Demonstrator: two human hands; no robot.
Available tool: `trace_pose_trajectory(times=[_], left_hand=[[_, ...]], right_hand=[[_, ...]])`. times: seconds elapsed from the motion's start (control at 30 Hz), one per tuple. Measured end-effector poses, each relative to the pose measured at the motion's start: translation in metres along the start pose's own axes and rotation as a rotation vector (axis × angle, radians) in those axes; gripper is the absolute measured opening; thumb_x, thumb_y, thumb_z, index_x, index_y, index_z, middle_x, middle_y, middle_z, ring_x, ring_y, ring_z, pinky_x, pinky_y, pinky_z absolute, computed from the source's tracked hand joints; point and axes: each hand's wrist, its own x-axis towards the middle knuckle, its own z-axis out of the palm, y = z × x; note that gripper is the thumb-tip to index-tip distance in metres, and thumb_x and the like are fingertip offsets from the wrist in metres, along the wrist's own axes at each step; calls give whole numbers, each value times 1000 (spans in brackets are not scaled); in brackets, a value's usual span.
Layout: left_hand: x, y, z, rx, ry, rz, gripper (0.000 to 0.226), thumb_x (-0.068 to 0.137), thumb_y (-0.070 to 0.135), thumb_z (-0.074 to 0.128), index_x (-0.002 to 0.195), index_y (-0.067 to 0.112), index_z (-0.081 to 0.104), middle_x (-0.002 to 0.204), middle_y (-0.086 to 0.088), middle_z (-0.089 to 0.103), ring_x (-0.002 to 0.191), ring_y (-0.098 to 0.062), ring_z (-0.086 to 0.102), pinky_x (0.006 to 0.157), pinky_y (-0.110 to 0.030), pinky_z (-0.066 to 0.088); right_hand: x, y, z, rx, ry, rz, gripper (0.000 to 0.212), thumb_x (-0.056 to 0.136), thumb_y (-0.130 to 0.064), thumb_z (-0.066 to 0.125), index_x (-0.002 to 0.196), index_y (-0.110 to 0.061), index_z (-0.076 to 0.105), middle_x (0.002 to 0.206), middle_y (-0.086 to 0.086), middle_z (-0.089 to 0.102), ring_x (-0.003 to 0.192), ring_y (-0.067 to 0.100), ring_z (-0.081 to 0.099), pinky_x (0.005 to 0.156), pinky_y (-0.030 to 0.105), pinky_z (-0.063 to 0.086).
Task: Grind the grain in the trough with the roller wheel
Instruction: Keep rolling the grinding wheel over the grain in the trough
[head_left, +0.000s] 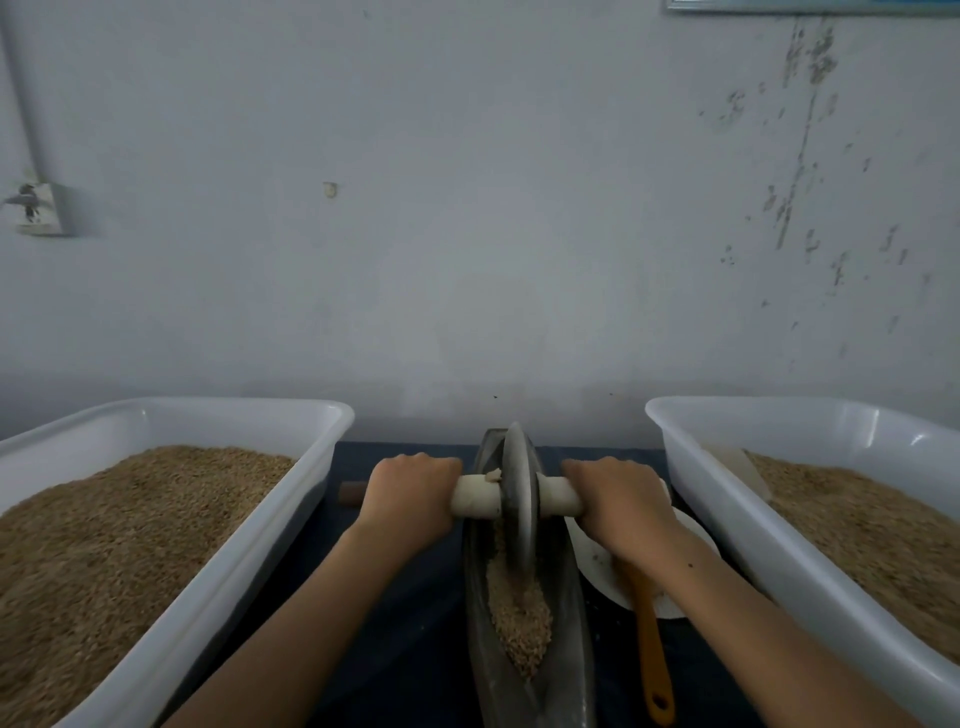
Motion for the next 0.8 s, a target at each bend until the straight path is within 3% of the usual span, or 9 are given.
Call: trace_pose_trajectory(times=[0.13, 0.27, 0.37, 0.47, 0.6, 0.67, 0.8], left_hand=[[1, -9, -14, -122, -367, 40, 36, 80, 31, 68, 113, 22, 58, 105, -1, 65, 93, -17, 61, 76, -28, 44], [-2, -14, -20, -339, -655, 45, 31, 79, 20, 70, 109, 14, 63, 93, -6, 70, 61, -6, 58, 59, -19, 44], [-1, -10, -18, -215, -558, -14, 35, 78, 27, 70, 110, 15, 61, 98, -3, 69, 76, -12, 62, 68, -24, 46], [2, -4, -9, -7, -268, -51, 34, 81, 33, 65, 112, 22, 57, 106, -1, 64, 95, -20, 61, 73, -30, 41], [2, 1, 1, 42, 5, -48, 25, 88, 33, 55, 111, 22, 50, 106, -1, 62, 96, -21, 60, 70, -30, 36], [3, -3, 0, 17, -40, -26, 27, 87, 33, 57, 112, 23, 52, 107, 0, 62, 97, -21, 60, 75, -31, 41], [2, -11, -17, -128, -425, 27, 30, 79, 29, 68, 107, 20, 60, 101, -1, 66, 86, -15, 61, 72, -26, 44]], right_hand=[[1, 4, -22, -12, -312, -91, 27, 83, -21, 64, 109, -20, 58, 102, 3, 65, 88, 19, 61, 65, 28, 37], [-1, 0, -30, -41, -459, -99, 29, 81, -23, 68, 108, -17, 61, 100, 4, 66, 84, 18, 62, 60, 25, 41], [1, -1, -25, -59, -354, -100, 25, 81, -23, 66, 106, -18, 61, 97, 2, 65, 80, 18, 59, 56, 23, 36], [2, 0, -13, -41, -160, -59, 19, 86, -19, 59, 105, -22, 58, 100, 1, 65, 86, 20, 60, 63, 27, 34], [0, 1, 1, 36, 13, 11, 13, 89, -22, 55, 101, -27, 53, 98, -2, 65, 77, 17, 52, 66, 29, 32], [2, 3, -2, 25, -23, -17, 13, 88, -22, 56, 100, -27, 53, 98, -2, 64, 78, 17, 52, 66, 29, 32], [3, 6, -21, 13, -304, -118, 24, 83, -21, 63, 107, -23, 58, 99, 0, 65, 85, 17, 60, 63, 27, 38]])
